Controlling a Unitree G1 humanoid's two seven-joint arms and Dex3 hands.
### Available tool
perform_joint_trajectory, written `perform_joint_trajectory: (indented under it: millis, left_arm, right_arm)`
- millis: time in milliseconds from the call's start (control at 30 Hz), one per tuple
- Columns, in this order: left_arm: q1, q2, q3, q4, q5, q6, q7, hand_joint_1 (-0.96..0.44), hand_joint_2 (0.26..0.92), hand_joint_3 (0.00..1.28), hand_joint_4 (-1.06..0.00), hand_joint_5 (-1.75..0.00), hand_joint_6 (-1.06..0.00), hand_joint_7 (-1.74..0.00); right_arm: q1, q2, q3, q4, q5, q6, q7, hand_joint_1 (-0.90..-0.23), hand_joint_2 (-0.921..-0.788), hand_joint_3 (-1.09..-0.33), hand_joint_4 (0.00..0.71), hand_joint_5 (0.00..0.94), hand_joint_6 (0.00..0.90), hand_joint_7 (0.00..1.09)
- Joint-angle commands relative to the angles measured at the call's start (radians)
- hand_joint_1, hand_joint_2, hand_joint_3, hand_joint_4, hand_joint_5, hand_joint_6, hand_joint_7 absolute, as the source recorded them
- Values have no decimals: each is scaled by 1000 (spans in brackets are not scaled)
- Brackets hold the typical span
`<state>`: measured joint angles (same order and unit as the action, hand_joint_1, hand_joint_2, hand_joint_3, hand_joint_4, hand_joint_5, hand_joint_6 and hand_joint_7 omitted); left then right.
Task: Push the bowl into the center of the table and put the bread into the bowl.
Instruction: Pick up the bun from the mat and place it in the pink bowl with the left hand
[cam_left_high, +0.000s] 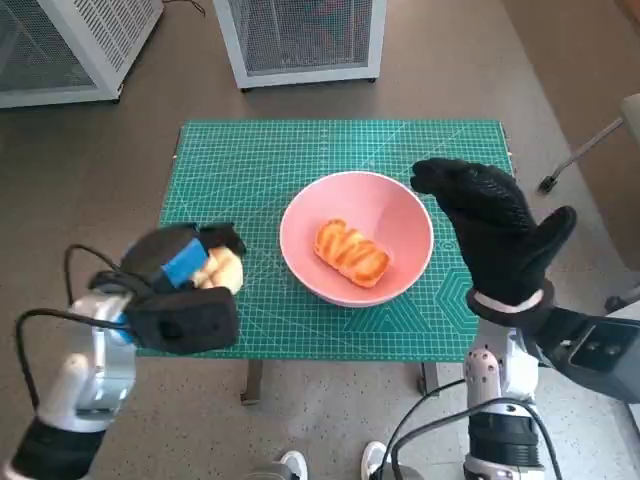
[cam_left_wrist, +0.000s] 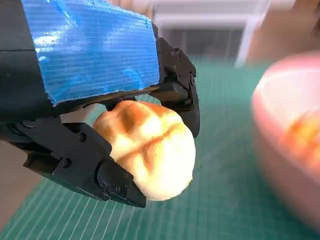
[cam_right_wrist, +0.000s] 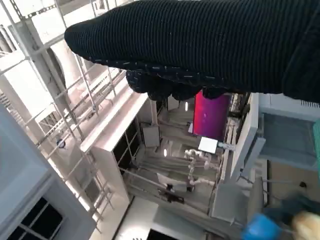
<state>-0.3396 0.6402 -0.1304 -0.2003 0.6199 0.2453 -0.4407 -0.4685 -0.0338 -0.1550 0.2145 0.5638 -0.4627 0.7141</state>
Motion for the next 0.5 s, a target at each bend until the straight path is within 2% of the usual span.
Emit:
perform_joint_trajectory:
  millis: [33, 367, 500]
  left_arm:
    - [-29, -9, 35, -69, -20, -19, 22, 3, 915, 45, -759, -1091, -626, -1168]
    - [-138, -69, -5, -123, 3, -29, 38, 2, 913, 29, -770, -1085, -661, -1128]
    - [-191, -104, -35, -118, -2, -52, 37, 2, 913, 28, -769, -1079, -663, -1134]
  right_arm:
    - [8, -4, -2, 16, -6, 11, 3, -428, -921, -384, 280, 0, 121, 513]
    - [8, -4, 3, 17, -11, 11, 3, -425, -921, -392, 277, 0, 111, 527]
    - [9, -5, 6, 13, -20, 9, 1, -425, -917, -406, 277, 0, 78, 597]
